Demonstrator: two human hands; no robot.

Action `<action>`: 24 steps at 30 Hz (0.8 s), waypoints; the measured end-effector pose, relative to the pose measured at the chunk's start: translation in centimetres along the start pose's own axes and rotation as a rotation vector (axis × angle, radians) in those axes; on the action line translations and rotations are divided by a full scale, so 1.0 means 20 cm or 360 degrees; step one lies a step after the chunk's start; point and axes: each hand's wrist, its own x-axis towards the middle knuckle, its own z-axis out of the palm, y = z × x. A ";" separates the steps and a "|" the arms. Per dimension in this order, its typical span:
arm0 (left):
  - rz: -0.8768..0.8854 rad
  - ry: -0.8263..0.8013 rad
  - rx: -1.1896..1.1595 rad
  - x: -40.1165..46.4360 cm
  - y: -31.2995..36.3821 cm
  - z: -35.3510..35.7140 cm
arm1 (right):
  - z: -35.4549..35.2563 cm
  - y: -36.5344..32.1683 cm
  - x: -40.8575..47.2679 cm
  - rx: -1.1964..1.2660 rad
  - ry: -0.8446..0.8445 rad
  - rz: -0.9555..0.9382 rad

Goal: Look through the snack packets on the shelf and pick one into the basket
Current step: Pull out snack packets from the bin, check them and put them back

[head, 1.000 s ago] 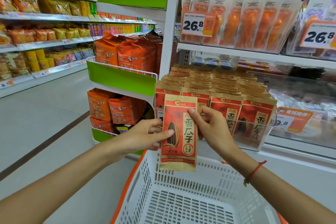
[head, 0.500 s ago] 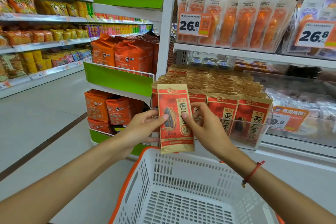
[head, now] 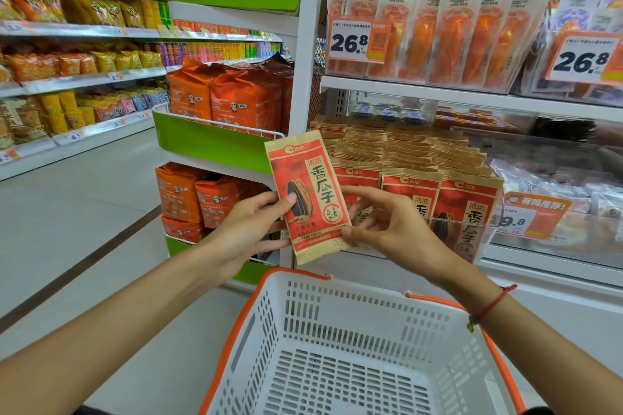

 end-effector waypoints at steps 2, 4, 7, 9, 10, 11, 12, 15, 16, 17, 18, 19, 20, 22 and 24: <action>0.0003 -0.0003 -0.0007 0.00 0.00 0.00 | 0.00 0.01 0.01 -0.0004 0.0029 -0.0007; 0.0008 -0.0010 -0.0008 0.00 0.00 0.01 | 0.01 0.02 0.01 -0.0026 0.0067 -0.0020; 0.0017 0.0001 -0.0002 0.00 0.00 0.00 | 0.03 0.02 0.00 -0.0103 0.0119 -0.0035; 0.0035 0.0014 0.0022 0.00 -0.01 0.00 | 0.04 0.02 0.00 -0.0205 0.0167 -0.0030; 0.0045 0.0020 0.0030 0.00 -0.01 0.00 | 0.06 0.02 -0.01 -0.0273 0.0201 -0.0027; 0.0056 0.0026 0.0036 0.00 -0.01 0.00 | 0.07 0.02 -0.01 -0.0336 0.0233 -0.0033; 0.0068 0.0030 0.0039 -0.01 -0.01 0.00 | 0.09 0.01 -0.02 -0.0385 0.0253 -0.0049; 0.0079 0.0018 0.0024 -0.02 -0.01 0.03 | 0.16 0.00 -0.03 -0.0461 0.0265 -0.0107; 0.0072 0.0003 0.0011 -0.03 -0.02 0.04 | 0.18 0.00 -0.03 -0.0495 0.0281 -0.0102; 0.0065 -0.0016 0.0008 -0.03 -0.02 0.06 | 0.19 0.00 -0.03 -0.0536 0.0307 -0.0090; 0.0061 -0.0033 0.0026 -0.04 -0.02 0.08 | 0.21 0.00 -0.03 -0.0584 0.0334 -0.0077; 0.0062 -0.0043 0.0061 -0.05 -0.02 0.09 | 0.22 0.00 -0.03 -0.0628 0.0361 -0.0069; 0.0069 -0.0042 0.0094 -0.05 -0.02 0.11 | 0.22 0.00 -0.03 -0.0661 0.0382 -0.0068; 0.0090 -0.0016 0.0129 -0.06 -0.02 0.12 | 0.23 0.01 -0.02 -0.0685 0.0385 -0.0075; 0.0106 0.0004 0.0162 -0.05 -0.01 0.12 | 0.21 0.00 -0.02 -0.0689 0.0344 -0.0055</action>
